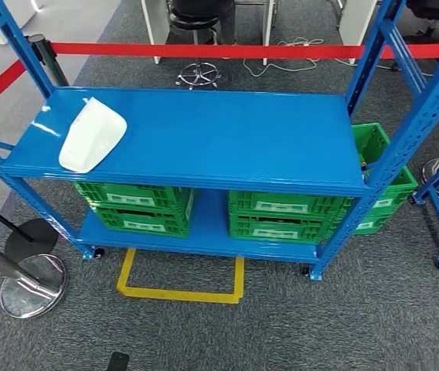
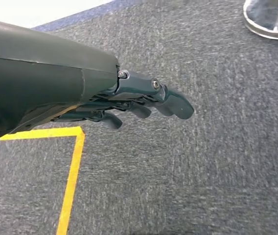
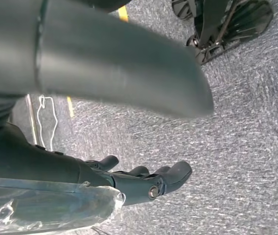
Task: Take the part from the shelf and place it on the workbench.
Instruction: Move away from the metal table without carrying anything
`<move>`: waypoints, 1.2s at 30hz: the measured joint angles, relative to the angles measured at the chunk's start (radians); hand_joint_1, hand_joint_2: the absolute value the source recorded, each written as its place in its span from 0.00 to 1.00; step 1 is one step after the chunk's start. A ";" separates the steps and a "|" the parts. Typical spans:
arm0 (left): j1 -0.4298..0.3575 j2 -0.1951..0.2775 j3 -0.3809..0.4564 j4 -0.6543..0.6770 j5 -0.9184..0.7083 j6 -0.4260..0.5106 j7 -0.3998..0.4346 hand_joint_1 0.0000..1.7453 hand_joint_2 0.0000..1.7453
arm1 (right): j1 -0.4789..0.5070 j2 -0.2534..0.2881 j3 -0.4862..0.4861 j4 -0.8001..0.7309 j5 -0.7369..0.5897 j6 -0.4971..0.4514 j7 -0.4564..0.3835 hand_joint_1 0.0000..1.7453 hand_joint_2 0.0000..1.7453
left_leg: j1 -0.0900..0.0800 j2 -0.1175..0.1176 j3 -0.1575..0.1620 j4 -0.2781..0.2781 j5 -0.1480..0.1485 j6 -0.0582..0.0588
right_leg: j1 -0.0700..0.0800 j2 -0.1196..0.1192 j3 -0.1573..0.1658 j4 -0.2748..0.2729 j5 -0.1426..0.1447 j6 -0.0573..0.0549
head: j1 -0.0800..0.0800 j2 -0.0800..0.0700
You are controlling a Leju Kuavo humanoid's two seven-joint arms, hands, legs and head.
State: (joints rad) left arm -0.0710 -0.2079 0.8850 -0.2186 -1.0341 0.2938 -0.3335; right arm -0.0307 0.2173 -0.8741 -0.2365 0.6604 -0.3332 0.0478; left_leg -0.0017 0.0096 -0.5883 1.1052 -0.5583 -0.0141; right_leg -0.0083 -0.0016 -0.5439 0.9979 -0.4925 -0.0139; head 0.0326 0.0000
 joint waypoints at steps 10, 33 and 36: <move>0.057 0.024 -0.083 0.004 0.123 -0.038 0.031 0.00 1.00 | -0.004 -0.017 0.100 -0.033 -0.058 0.029 0.001 0.00 1.00 | -0.003 -0.007 0.050 -0.104 0.072 0.021 | 0.010 0.010 -0.005 0.006 -0.001 0.011 | -0.001 0.000; 0.121 0.118 -0.482 -0.101 0.601 -0.171 0.189 0.00 0.00 | 0.116 -0.111 0.484 -0.070 -0.373 0.187 -0.023 0.00 1.00 | 0.002 -0.001 -0.061 0.146 -0.066 -0.007 | 0.000 0.000 0.006 0.002 -0.010 -0.002 | -0.005 0.000; 0.162 0.124 -0.524 -0.091 0.651 -0.184 0.206 0.00 0.00 | 0.100 -0.122 0.524 -0.105 -0.405 0.203 -0.026 0.00 1.00 | 0.002 -0.001 -0.046 0.115 -0.013 -0.004 | 0.001 0.001 0.008 0.002 -0.010 -0.003 | -0.005 0.000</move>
State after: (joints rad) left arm 0.0908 -0.0838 0.3611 -0.3093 -0.3827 0.1095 -0.1276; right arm 0.0692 0.0956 -0.3500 -0.3411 0.2558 -0.1300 0.0218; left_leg 0.0005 0.0084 -0.6346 1.2197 -0.5717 -0.0185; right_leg -0.0070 -0.0006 -0.5359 1.0002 -0.5024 -0.0165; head 0.0274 0.0000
